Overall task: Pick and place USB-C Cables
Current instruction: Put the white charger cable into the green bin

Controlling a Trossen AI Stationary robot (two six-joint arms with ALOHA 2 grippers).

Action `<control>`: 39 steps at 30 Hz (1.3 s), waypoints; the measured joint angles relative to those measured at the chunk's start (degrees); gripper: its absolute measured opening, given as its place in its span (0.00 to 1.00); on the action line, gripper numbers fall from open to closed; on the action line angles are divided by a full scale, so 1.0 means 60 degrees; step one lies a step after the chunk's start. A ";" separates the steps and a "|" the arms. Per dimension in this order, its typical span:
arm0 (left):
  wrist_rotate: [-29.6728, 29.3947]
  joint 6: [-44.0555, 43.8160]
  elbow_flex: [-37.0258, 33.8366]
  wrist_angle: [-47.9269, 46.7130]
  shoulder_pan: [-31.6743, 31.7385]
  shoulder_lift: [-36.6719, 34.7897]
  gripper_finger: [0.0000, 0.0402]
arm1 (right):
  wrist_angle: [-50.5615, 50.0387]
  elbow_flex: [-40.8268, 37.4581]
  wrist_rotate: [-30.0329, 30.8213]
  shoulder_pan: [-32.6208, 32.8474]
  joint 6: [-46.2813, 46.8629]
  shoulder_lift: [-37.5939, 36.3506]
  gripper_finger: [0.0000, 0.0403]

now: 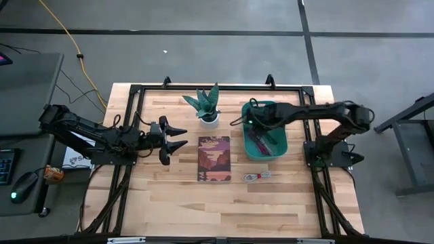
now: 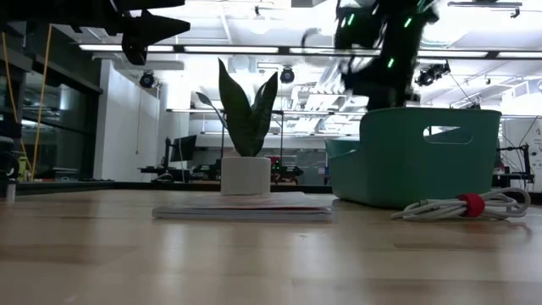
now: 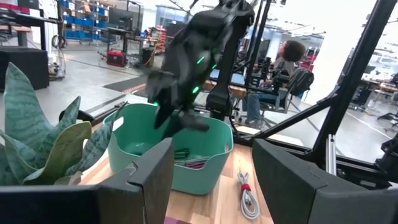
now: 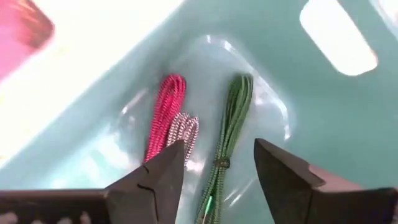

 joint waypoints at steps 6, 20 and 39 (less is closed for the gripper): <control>0.0023 -0.0001 0.0000 0.0002 -0.0002 0.0000 0.49 | 0.0517 -0.0817 0.0999 0.1425 0.0157 -0.2464 0.46; 0.0172 0.0000 0.0000 0.0115 0.0000 0.0000 0.49 | 1.1556 -0.4982 0.0349 0.4653 -0.3210 -0.5794 0.46; 0.0493 0.0001 0.0001 0.0311 -0.0004 0.0000 0.49 | 1.2833 -0.5383 -0.0781 0.4919 -0.3420 -0.5339 0.46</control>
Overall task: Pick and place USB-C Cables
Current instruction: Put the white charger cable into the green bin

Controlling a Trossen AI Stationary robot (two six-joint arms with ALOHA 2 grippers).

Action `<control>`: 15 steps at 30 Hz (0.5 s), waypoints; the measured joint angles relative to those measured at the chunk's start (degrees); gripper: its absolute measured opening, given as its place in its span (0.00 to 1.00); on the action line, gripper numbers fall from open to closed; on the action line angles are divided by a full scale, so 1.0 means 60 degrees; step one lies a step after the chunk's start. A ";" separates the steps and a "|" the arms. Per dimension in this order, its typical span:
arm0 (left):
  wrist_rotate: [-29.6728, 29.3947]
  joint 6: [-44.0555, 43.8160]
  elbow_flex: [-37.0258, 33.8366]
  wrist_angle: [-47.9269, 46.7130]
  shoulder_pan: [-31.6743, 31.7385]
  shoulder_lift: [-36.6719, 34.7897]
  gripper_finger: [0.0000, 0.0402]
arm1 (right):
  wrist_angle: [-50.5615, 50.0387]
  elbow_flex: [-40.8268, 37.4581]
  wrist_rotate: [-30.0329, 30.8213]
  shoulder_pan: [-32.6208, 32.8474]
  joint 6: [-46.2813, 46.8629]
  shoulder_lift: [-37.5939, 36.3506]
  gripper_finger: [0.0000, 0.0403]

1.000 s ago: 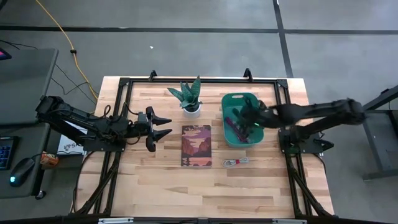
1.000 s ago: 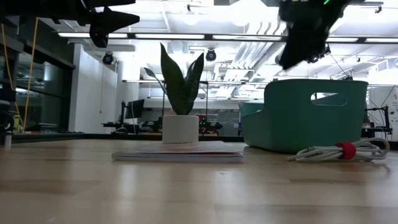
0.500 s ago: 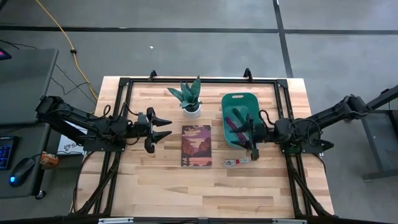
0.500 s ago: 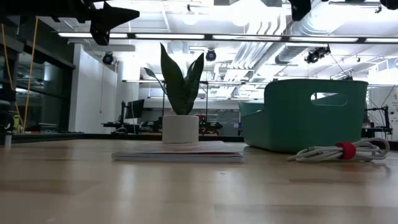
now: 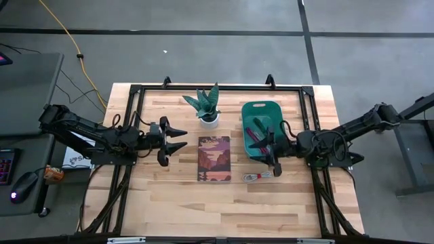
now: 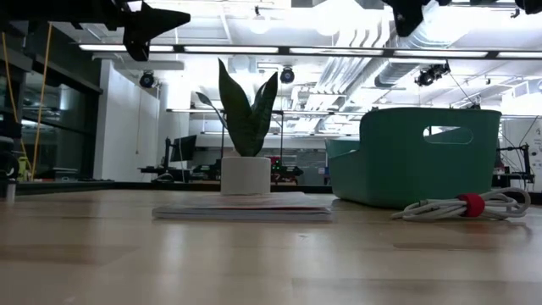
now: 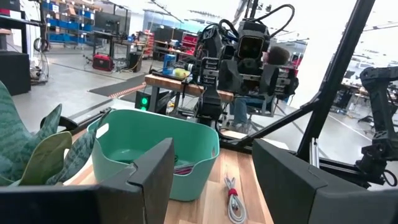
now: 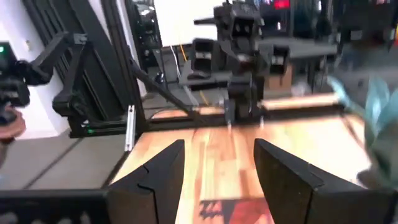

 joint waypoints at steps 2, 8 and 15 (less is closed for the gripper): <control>-0.0004 0.0000 -0.0001 0.0000 0.0000 0.0000 0.49 | -0.0731 0.0215 0.0106 0.0075 0.0712 0.0000 0.46; -0.0011 0.0000 0.0003 0.0004 0.0000 0.0000 0.49 | -0.4923 0.1667 0.1576 0.1281 0.2897 0.0795 0.46; -0.0015 0.0000 0.0003 0.0016 0.0000 0.0000 0.49 | -0.9117 0.3739 0.1757 0.2543 0.5638 0.3140 0.46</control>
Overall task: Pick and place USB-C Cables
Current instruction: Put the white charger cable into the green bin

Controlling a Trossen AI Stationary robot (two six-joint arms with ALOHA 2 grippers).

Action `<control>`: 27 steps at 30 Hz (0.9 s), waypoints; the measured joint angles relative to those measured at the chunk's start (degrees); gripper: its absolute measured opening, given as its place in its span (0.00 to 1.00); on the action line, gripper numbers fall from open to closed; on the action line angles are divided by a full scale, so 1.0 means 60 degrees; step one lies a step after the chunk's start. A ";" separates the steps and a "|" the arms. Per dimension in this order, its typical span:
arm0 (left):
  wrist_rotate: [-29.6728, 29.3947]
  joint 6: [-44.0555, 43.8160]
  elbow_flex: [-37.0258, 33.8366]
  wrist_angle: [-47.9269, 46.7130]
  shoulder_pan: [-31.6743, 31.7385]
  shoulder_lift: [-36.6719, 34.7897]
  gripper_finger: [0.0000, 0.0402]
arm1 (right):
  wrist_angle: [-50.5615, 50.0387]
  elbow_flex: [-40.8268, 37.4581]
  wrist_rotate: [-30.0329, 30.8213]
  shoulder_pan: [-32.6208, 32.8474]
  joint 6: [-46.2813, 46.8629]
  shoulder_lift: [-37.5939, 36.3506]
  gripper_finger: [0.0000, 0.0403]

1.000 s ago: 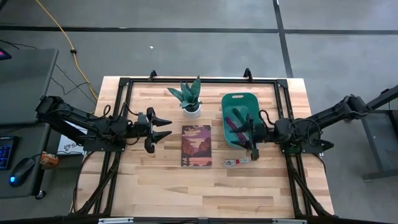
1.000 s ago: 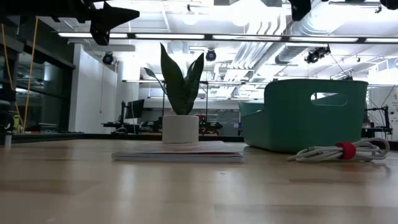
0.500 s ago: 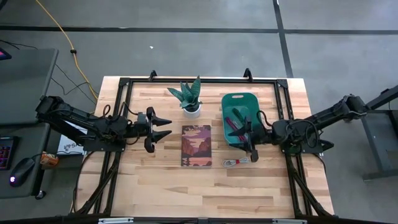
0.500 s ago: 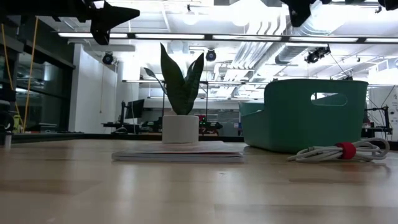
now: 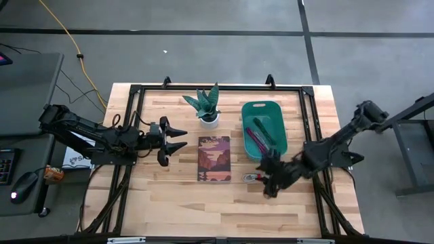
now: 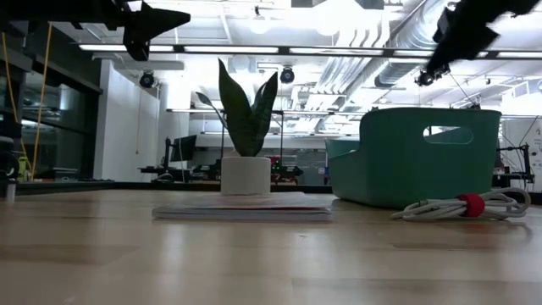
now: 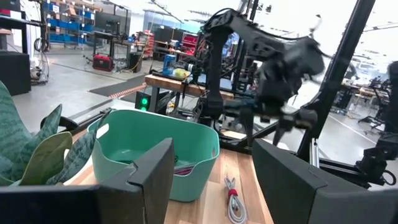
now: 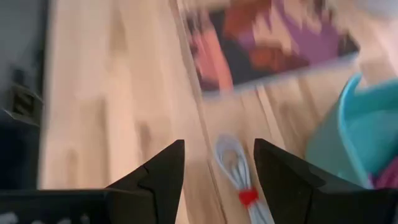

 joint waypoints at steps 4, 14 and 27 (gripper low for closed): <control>0.0000 0.0000 0.0000 0.0006 0.0000 0.0000 0.49 | -0.1528 0.1051 0.0001 0.0310 0.0771 0.1421 0.46; 0.0000 0.0000 0.0000 0.0006 0.0000 0.0000 0.49 | -0.3633 0.2661 -0.0581 0.0331 0.3454 0.3895 0.46; -0.0004 0.0000 0.0000 -0.0034 0.0000 0.0000 0.49 | -0.4384 0.2682 -0.0856 0.0331 0.4143 0.4229 0.46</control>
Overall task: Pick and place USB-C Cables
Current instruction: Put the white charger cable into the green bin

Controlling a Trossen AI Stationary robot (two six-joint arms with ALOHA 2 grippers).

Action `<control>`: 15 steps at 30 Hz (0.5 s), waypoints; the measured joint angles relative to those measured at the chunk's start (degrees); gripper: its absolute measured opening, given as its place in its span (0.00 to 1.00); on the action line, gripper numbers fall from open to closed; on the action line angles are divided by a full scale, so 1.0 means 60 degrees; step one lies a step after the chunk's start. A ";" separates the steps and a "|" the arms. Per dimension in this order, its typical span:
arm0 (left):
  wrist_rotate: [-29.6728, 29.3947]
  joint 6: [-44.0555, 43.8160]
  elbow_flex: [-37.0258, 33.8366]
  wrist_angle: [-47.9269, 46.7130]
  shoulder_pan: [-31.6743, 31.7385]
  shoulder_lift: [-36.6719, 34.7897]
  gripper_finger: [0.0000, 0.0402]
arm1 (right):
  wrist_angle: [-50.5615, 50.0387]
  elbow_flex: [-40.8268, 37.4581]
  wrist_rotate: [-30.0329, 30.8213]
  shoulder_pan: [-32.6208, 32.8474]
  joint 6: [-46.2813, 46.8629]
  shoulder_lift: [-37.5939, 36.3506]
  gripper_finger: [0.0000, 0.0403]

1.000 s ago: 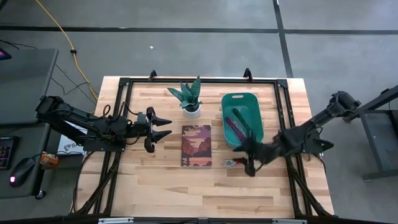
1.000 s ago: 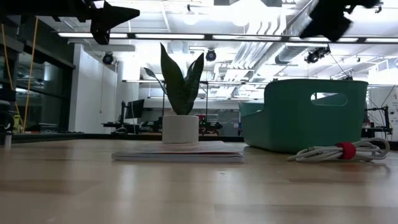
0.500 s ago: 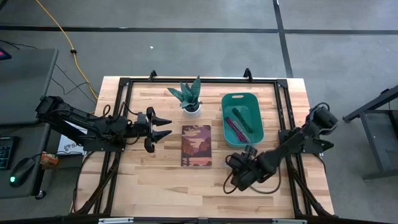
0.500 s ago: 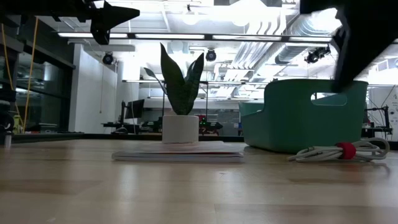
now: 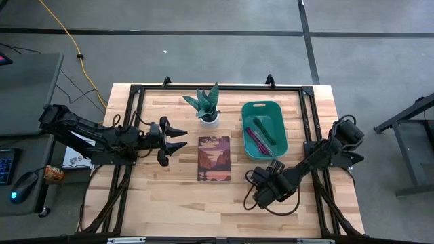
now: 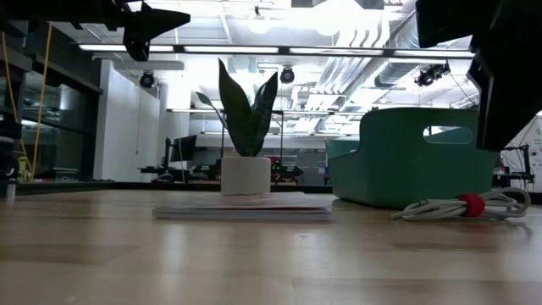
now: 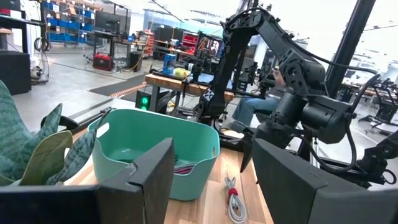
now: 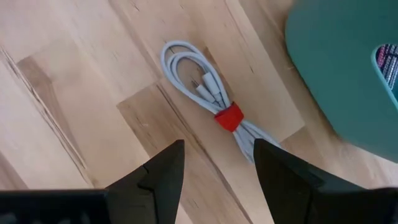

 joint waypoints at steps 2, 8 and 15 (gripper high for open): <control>0.0000 0.0000 0.0000 -0.0003 0.0000 0.0000 0.49 | 0.0000 0.0000 -0.0002 0.0000 0.0180 -0.0003 0.46; 0.0000 -0.0080 0.0000 -0.0022 0.0000 0.0000 0.49 | 0.0007 0.0000 -0.0064 -0.0029 0.1124 -0.0002 0.46; 0.0004 -0.0312 0.0000 -0.0071 0.0000 0.0000 0.49 | 0.0076 -0.0152 -0.0062 -0.0029 0.1757 -0.0003 0.46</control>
